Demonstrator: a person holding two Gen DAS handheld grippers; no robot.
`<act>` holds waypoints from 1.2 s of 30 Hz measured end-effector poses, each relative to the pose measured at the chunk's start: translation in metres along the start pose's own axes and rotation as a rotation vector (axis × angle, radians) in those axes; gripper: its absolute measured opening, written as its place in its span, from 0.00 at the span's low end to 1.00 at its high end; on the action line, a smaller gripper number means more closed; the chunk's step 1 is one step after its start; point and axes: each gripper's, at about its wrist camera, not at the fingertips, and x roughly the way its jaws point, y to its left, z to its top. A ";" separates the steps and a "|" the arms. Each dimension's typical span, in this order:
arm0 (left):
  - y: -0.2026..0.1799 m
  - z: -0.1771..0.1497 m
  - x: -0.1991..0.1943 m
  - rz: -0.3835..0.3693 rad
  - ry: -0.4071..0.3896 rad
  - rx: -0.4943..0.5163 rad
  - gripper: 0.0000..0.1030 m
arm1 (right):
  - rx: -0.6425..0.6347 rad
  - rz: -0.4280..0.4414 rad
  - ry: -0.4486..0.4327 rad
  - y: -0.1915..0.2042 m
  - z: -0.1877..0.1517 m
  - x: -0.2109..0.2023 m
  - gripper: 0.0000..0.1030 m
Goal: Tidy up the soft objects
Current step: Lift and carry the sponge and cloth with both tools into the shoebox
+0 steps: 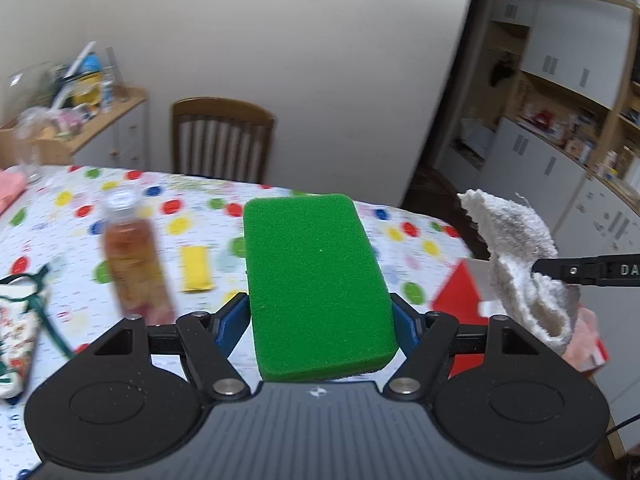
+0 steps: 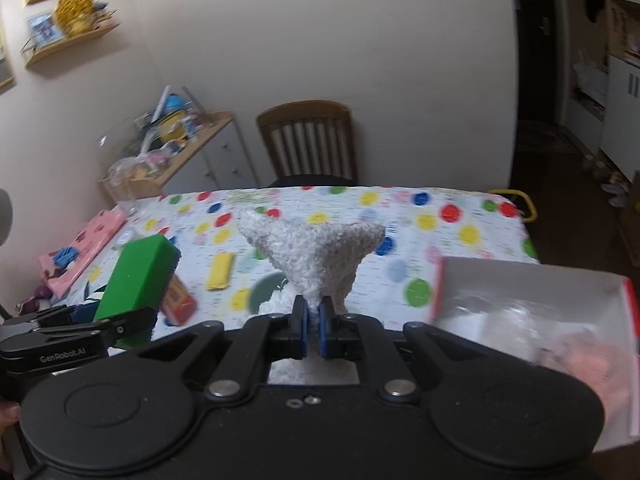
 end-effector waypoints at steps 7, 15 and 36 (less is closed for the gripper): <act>-0.071 -0.002 0.010 -0.092 0.016 0.069 0.71 | 0.051 -0.057 -0.027 -0.060 -0.012 -0.038 0.05; -0.148 -0.006 0.029 -0.176 0.043 0.152 0.71 | 0.092 -0.117 -0.054 -0.118 -0.021 -0.065 0.05; -0.272 -0.022 0.130 -0.241 0.199 0.305 0.71 | 0.134 -0.230 0.011 -0.209 -0.031 -0.048 0.05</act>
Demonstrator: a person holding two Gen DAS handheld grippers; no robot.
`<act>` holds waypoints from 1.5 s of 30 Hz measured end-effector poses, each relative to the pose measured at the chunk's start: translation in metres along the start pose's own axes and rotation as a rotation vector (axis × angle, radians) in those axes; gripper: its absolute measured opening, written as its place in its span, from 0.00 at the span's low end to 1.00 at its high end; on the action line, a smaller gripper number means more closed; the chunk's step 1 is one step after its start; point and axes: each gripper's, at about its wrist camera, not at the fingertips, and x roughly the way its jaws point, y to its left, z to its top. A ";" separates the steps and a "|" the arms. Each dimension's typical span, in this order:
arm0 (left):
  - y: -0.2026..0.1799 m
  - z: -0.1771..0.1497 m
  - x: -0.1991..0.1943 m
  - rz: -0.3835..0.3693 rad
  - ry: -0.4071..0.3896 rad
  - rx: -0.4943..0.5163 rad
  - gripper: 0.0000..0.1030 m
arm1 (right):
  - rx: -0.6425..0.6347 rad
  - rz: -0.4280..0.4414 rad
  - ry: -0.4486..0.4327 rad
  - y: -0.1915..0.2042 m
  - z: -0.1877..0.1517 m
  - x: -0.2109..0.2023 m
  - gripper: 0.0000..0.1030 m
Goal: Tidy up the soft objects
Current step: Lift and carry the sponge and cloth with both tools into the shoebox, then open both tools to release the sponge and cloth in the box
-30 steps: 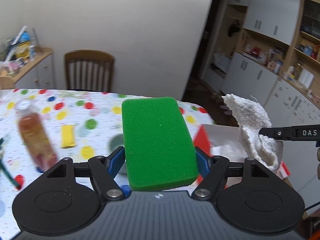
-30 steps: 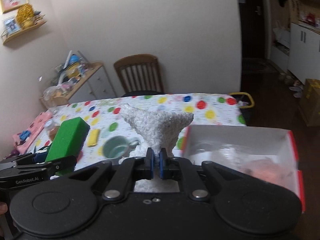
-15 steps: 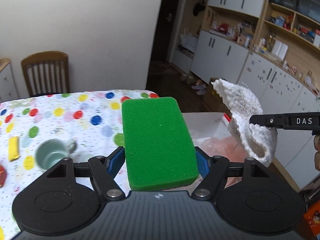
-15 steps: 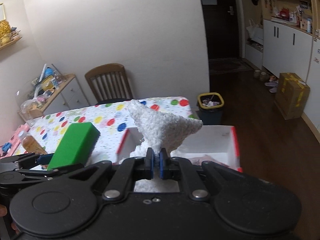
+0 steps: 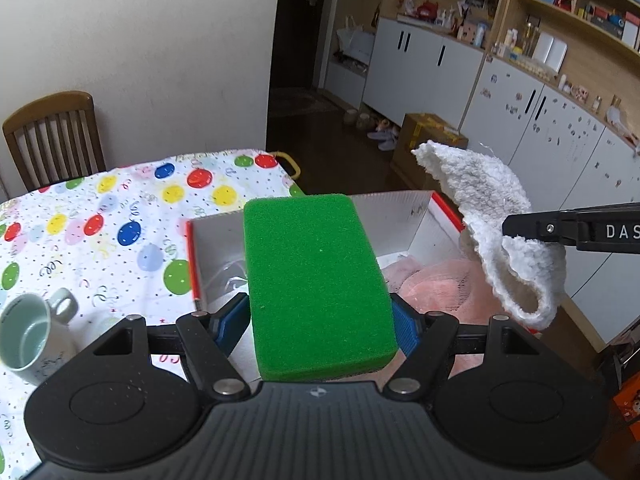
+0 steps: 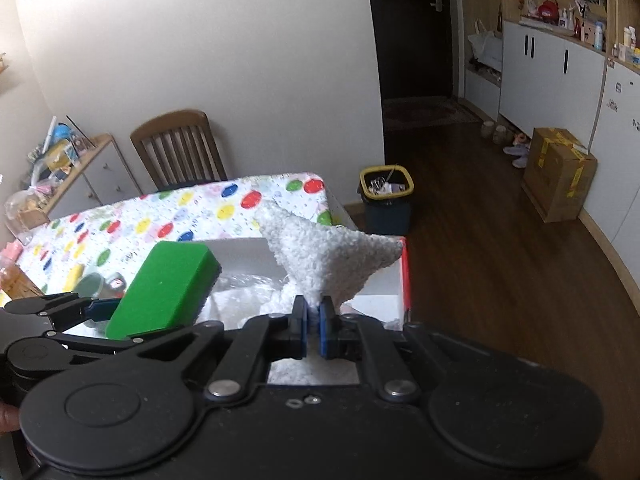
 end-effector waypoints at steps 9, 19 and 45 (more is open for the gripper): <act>-0.007 -0.003 0.036 0.020 0.058 0.006 0.71 | -0.012 -0.006 0.079 -0.004 -0.003 0.038 0.05; -0.008 0.001 0.066 0.045 0.123 0.020 0.71 | -0.038 -0.009 0.124 -0.001 -0.004 0.068 0.05; -0.006 0.003 0.084 0.049 0.214 0.006 0.75 | -0.044 -0.008 0.142 0.000 -0.001 0.069 0.13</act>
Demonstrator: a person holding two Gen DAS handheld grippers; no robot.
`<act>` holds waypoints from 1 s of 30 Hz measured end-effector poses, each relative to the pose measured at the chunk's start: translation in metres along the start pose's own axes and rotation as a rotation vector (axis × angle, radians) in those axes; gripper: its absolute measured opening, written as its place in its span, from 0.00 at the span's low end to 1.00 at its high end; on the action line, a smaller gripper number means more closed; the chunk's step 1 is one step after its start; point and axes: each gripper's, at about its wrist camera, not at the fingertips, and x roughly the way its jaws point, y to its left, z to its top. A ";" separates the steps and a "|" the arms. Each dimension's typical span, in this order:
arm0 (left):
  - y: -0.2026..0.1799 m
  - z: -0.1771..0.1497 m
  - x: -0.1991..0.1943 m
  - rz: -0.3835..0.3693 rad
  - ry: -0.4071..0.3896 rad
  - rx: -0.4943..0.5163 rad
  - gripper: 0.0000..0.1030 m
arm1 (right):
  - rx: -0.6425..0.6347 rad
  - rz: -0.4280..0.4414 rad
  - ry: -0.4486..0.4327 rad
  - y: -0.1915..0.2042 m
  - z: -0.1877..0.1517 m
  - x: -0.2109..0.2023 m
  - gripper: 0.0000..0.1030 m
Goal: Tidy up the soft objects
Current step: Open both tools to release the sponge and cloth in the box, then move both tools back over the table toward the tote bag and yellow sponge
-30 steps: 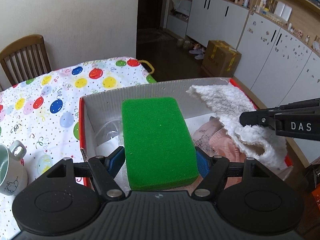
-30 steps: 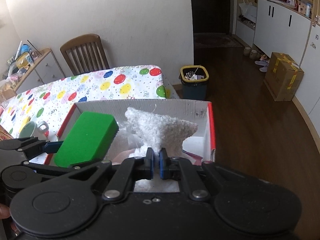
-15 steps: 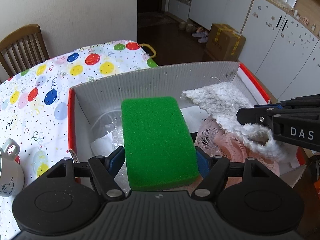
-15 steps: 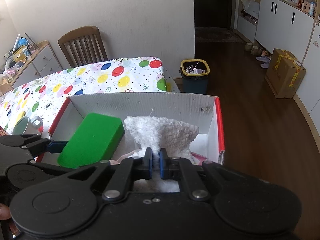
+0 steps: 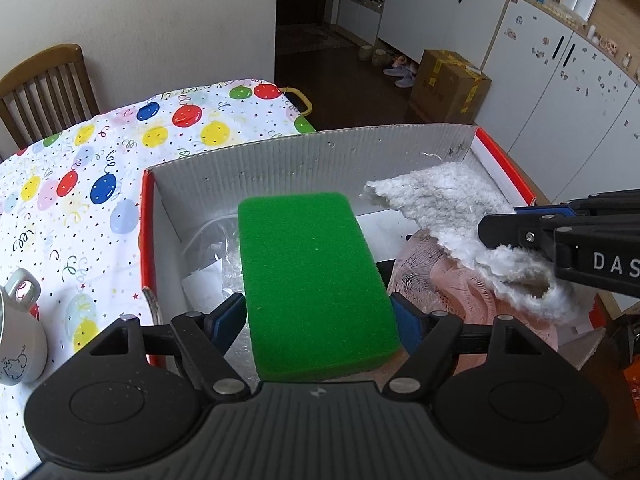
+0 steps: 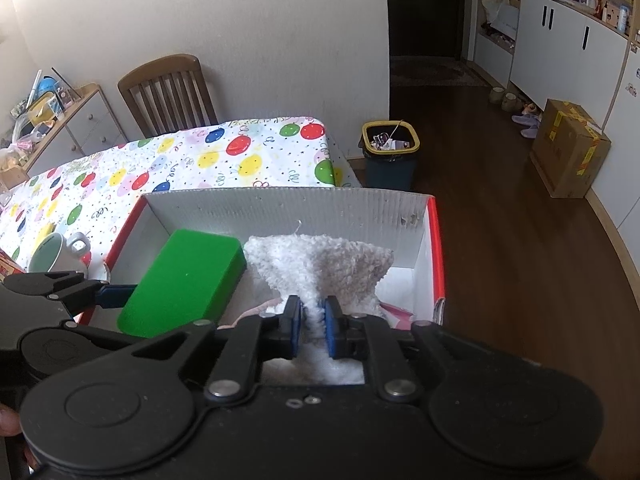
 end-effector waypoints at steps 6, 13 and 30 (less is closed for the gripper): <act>0.002 -0.006 -0.013 0.006 -0.027 -0.006 0.75 | -0.001 0.006 -0.013 0.000 -0.002 -0.010 0.18; 0.005 -0.012 -0.031 -0.015 -0.068 -0.015 0.82 | -0.006 0.006 -0.035 0.001 -0.006 -0.024 0.35; 0.019 -0.043 -0.112 -0.044 -0.222 -0.049 0.82 | -0.059 0.049 -0.131 0.023 -0.017 -0.074 0.61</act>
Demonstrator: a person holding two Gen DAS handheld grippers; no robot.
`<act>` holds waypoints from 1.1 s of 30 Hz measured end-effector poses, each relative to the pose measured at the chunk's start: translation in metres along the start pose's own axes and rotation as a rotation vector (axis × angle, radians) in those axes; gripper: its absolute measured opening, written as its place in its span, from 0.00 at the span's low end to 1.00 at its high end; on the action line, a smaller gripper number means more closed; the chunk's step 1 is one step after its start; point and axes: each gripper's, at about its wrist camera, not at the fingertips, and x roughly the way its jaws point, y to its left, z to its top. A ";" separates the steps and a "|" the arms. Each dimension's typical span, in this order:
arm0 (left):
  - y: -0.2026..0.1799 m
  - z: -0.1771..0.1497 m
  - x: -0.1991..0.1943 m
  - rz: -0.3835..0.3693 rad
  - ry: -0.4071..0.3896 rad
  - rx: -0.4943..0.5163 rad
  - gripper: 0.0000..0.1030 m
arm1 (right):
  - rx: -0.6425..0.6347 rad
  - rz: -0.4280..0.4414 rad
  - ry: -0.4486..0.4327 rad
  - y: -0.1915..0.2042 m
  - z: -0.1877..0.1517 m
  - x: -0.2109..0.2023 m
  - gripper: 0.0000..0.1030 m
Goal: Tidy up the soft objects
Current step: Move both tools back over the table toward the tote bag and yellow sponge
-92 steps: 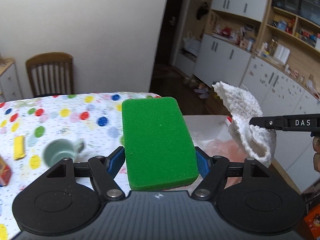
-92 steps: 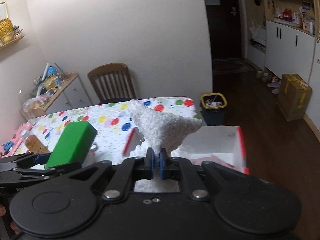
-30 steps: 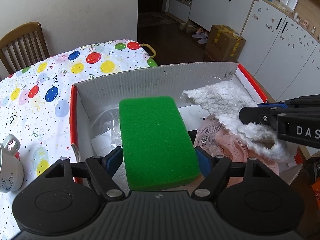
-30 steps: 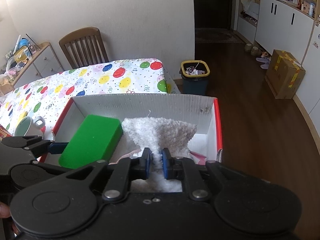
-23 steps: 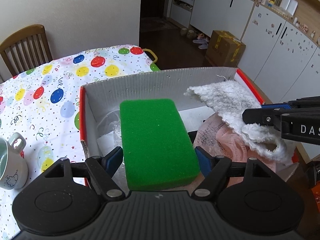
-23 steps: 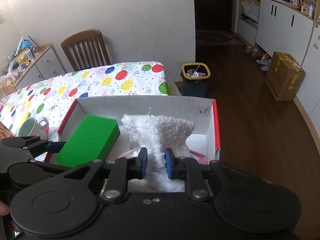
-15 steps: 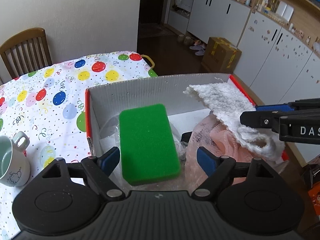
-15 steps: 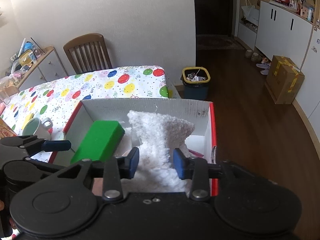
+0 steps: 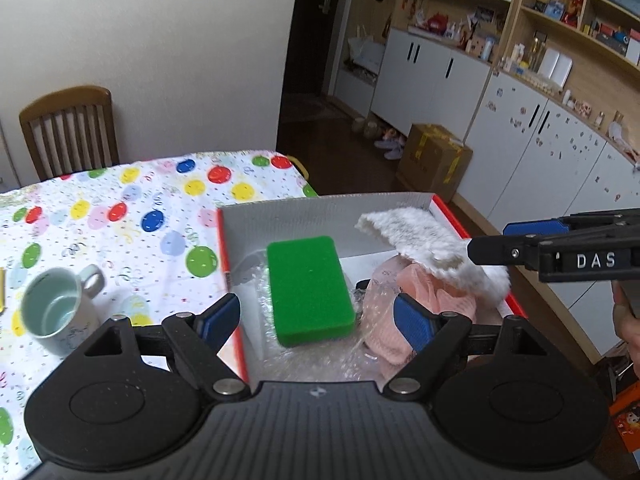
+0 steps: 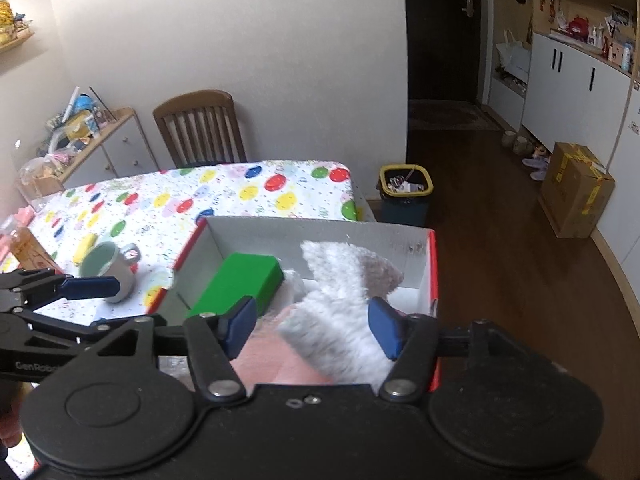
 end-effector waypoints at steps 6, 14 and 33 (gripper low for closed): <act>0.017 -0.012 -0.037 0.021 -0.046 -0.018 0.82 | -0.038 0.050 -0.029 0.026 0.003 -0.018 0.76; 0.058 -0.030 -0.082 0.059 -0.098 -0.083 0.88 | -0.108 0.153 -0.061 0.083 0.011 -0.031 0.90; 0.211 -0.081 -0.163 0.173 -0.162 -0.204 1.00 | -0.232 0.317 -0.037 0.272 0.033 0.017 0.95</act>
